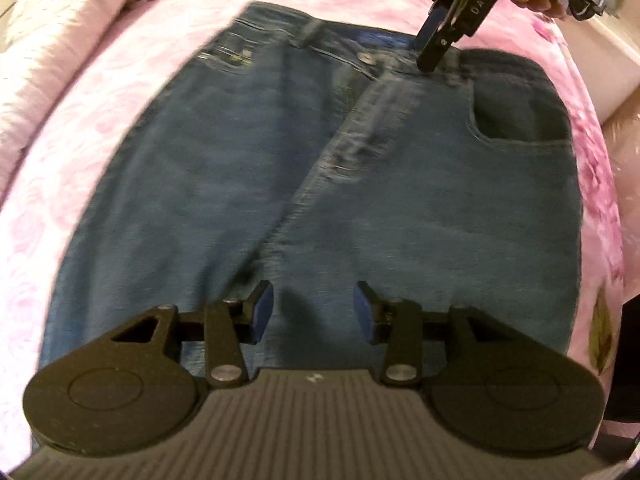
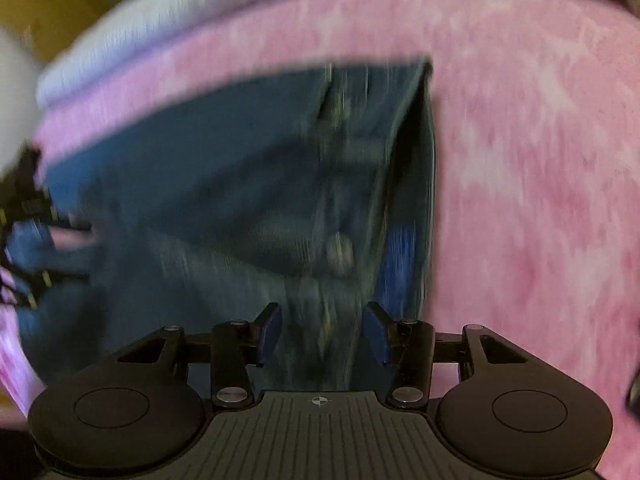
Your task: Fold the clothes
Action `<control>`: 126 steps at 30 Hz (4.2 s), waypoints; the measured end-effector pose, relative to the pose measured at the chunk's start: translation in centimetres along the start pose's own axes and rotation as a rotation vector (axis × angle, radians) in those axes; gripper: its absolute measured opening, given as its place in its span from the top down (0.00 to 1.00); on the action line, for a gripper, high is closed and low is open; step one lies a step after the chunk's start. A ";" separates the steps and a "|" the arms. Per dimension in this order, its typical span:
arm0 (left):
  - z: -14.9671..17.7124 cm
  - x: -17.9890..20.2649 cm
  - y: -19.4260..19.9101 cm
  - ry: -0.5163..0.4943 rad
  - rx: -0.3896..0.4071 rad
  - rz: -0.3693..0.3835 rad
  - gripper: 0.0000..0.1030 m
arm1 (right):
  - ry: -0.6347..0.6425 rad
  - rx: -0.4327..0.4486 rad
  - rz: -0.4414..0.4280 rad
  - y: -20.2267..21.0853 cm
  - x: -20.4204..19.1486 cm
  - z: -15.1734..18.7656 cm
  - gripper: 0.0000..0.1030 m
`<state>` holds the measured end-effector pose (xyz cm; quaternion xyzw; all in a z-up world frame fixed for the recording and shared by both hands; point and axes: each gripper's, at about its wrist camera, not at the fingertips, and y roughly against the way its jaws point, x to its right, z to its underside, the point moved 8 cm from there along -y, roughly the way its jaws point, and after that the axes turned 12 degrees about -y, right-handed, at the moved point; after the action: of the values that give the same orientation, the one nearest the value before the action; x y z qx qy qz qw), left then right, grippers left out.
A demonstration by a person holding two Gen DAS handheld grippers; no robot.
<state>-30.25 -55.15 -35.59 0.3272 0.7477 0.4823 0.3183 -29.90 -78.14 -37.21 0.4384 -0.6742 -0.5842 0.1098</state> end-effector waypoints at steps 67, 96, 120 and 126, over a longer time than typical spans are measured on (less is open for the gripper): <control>52.1 6.3 17.3 -0.079 -0.513 -0.083 0.93 | 0.068 -0.049 0.293 -3.7 -31.3 22.2 0.49; 30.1 15.0 12.5 -0.144 -0.349 -0.144 0.57 | -0.872 0.292 0.084 4.4 -3.1 16.7 0.92; 49.3 11.7 15.3 -0.242 -0.449 -0.306 0.71 | -0.387 0.090 0.101 -2.6 -31.4 23.7 0.66; 49.8 11.2 15.6 -0.175 -0.405 -0.207 0.92 | -0.274 0.030 0.090 -5.0 -38.3 24.0 0.66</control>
<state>5.56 -15.68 -39.40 0.2187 0.6347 0.5570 0.4890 -20.79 -33.64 -34.70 0.3255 -0.7104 -0.6230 0.0360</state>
